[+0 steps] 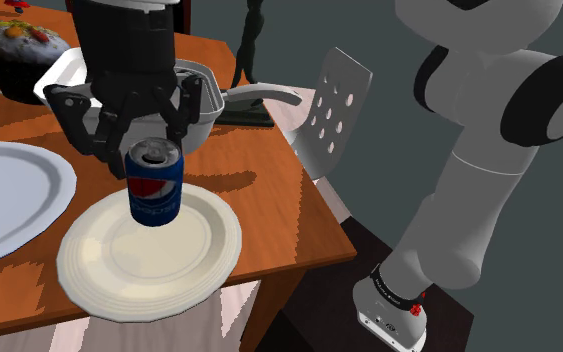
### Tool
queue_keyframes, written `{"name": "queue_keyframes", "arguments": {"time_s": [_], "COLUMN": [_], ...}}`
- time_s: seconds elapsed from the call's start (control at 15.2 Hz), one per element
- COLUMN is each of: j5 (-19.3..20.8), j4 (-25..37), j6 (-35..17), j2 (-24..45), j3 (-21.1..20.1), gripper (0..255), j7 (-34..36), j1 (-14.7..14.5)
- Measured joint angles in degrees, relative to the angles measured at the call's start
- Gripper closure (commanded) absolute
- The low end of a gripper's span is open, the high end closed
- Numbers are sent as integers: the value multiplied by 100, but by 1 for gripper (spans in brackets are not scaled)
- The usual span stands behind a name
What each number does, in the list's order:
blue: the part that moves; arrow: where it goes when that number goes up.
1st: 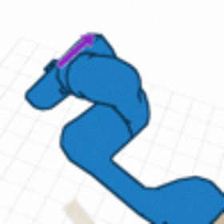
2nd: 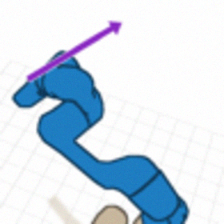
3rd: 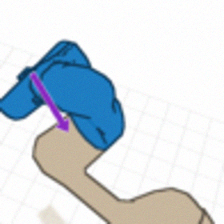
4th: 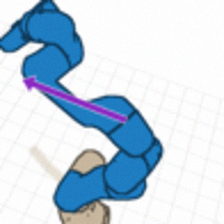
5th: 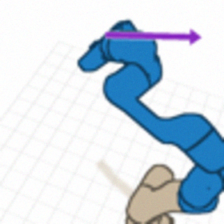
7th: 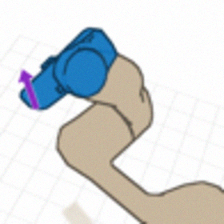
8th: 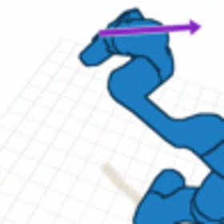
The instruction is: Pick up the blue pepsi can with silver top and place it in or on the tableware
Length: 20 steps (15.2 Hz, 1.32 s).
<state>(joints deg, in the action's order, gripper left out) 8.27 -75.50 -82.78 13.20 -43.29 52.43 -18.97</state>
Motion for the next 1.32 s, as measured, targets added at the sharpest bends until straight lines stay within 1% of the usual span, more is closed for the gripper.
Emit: {"name": "queue_keyframes", "arguments": {"time_s": [0.13,0.46,0.86,0.92,1.32], "j5": [-81,-162,-178,-179,-179], "j4": [-311,-797,-881,-882,-883], "j6": [-220,-618,-685,-686,-687], "j2": [-118,-235,-260,-260,-262], "j3": [7,22,25,25,24], "gripper": [255,255,255,0,0], "j7": [-39,-83,-92,-92,-92], "j1": [83,173,189,189,189]}}
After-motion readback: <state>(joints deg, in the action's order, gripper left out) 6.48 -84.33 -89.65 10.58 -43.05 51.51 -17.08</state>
